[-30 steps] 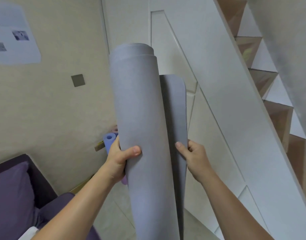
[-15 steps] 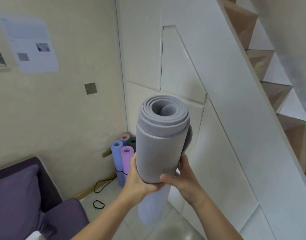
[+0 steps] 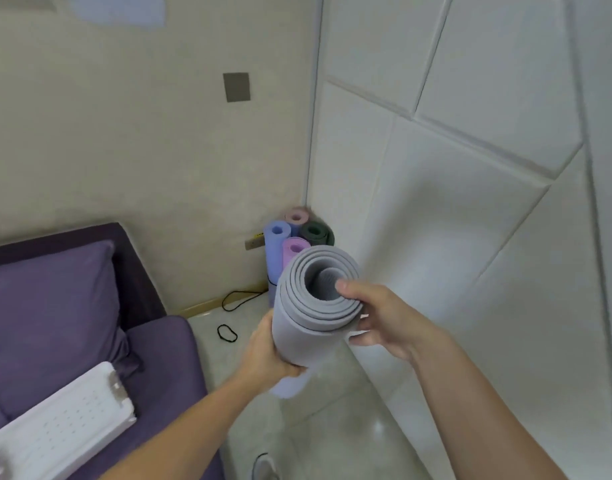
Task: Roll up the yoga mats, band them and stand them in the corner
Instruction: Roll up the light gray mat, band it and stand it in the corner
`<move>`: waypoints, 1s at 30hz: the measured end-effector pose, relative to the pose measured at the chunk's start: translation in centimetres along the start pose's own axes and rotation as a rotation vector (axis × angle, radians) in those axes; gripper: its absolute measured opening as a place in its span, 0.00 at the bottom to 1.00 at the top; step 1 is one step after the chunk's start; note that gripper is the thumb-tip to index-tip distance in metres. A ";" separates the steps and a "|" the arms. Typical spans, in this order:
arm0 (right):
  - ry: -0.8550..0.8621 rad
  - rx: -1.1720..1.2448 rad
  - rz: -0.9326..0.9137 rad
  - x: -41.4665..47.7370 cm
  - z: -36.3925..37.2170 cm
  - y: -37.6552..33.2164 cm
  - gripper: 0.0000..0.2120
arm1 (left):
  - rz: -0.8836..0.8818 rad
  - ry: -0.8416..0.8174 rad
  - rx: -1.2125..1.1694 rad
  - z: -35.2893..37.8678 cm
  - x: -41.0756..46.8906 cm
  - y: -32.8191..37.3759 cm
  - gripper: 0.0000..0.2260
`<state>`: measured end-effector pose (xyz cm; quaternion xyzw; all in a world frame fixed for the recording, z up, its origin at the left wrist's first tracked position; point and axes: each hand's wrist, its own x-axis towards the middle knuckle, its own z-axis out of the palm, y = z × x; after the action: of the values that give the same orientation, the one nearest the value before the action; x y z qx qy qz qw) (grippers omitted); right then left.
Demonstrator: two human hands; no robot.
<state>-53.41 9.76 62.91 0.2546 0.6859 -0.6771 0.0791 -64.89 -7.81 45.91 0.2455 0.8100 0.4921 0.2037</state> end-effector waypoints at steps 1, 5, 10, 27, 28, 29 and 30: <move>0.005 0.001 0.013 2.7 0.0 0.2 0.17 | -0.054 -0.028 -0.028 0.1 1.9 -1.2 0.46; 0.047 0.008 0.111 14.5 0.1 1.9 0.21 | -0.317 -0.063 -0.382 -0.4 9.4 -4.0 0.30; 0.092 -0.039 0.177 29.9 0.0 5.3 0.18 | -0.584 -0.070 -0.804 -3.3 19.4 -8.4 0.35; -0.211 -0.480 0.268 68.0 3.4 16.6 0.32 | -0.842 0.430 -0.939 0.7 42.0 -28.9 0.35; -0.208 -0.487 0.269 69.1 3.4 16.7 0.32 | -0.836 0.446 -0.943 0.9 42.5 -29.6 0.35; -0.205 -0.487 0.267 69.9 3.4 16.7 0.33 | -0.842 0.454 -0.946 0.9 43.1 -30.0 0.35; -0.205 -0.489 0.269 70.6 3.4 16.8 0.33 | -0.852 0.461 -0.948 0.8 43.5 -30.1 0.36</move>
<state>-107.11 22.81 15.75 0.2466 0.7773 -0.4974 0.2960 -105.07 6.87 14.73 -0.3224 0.5552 0.7107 0.2875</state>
